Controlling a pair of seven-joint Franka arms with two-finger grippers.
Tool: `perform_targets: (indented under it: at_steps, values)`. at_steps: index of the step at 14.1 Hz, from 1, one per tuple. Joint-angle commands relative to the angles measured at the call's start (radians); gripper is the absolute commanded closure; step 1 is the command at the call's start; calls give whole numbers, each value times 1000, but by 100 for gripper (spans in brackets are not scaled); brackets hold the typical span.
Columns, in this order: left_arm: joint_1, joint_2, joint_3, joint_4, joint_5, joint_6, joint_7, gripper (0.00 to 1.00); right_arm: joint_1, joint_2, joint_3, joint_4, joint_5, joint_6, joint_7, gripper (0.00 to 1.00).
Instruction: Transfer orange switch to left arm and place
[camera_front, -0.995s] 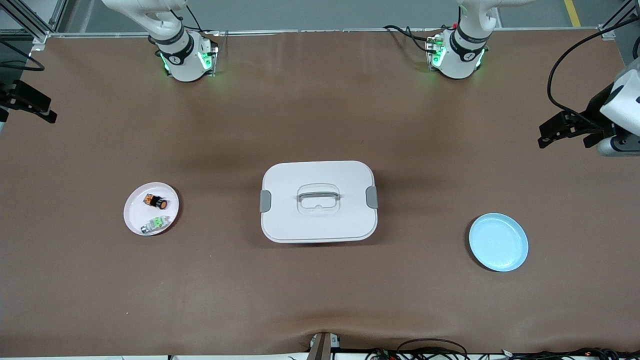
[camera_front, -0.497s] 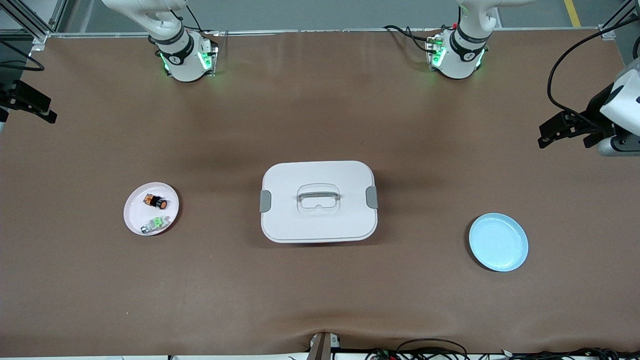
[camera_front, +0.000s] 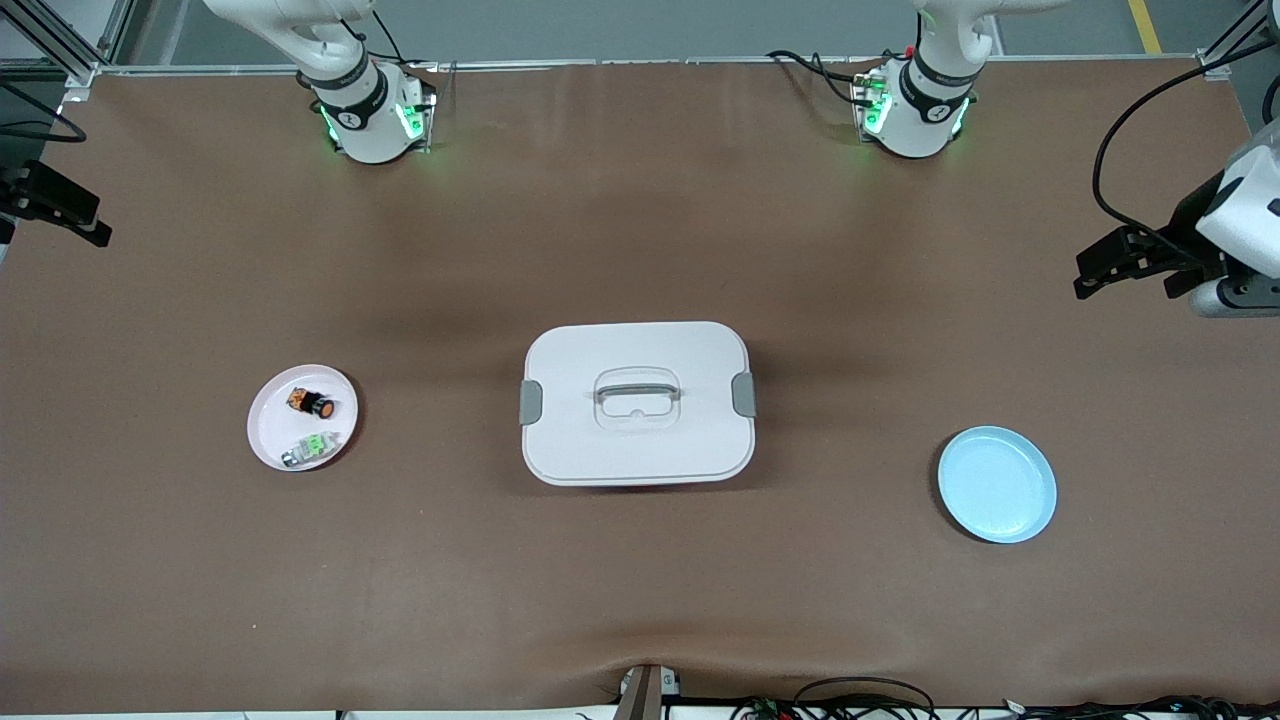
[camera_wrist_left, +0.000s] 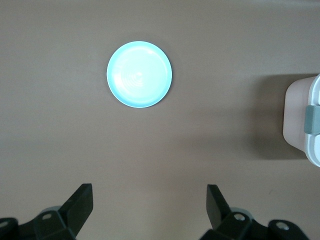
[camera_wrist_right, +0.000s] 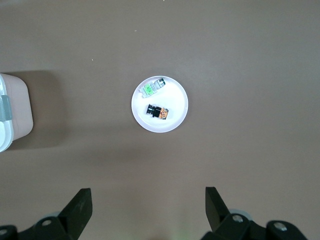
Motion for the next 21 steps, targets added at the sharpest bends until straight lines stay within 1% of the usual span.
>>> perform_targets:
  at_steps: [1, 3, 5, 9, 12, 14, 17, 18, 19, 20, 21]
  values:
    - [3, 6, -3, 19, 20, -15, 2, 0, -3, -4, 1, 3, -3, 8, -4, 0]
    - [3, 6, -3, 19, 20, -15, 2, 0, -5, 0, 1, 7, -6, 11, -8, 0]
    - [3, 6, -3, 19, 20, -15, 2, 0, -5, 2, 0, 15, -3, 12, -69, 0]
    - [2, 6, -3, 19, 20, -15, 2, 0, -10, 11, -2, 15, -9, 15, -74, 0]
    - [2, 6, -3, 21, 20, -15, 2, 0, 0, 91, 0, 16, -29, 25, -70, 0]
    - [0, 6, -3, 21, 20, -15, 1, 0, -9, 131, 1, 15, -27, 58, -79, 0]
    - [0, 5, -3, 23, 20, -15, 1, 0, -10, 143, 1, 13, -32, 95, -82, 0]
    - [-1, 5, -3, 23, 20, -15, 1, 0, -11, 172, 0, 12, -30, 124, -80, 0]
    - [0, 5, -4, 23, 20, -15, 1, 0, -13, 233, 0, 12, -29, 146, -73, 0]
    - [-1, 5, -4, 23, 20, -15, 1, 0, -20, 269, -2, 13, -10, 152, -80, 0]
    - [-1, 5, -4, 24, 20, -15, 1, 0, -35, 283, 0, 10, -10, 156, -80, 0]
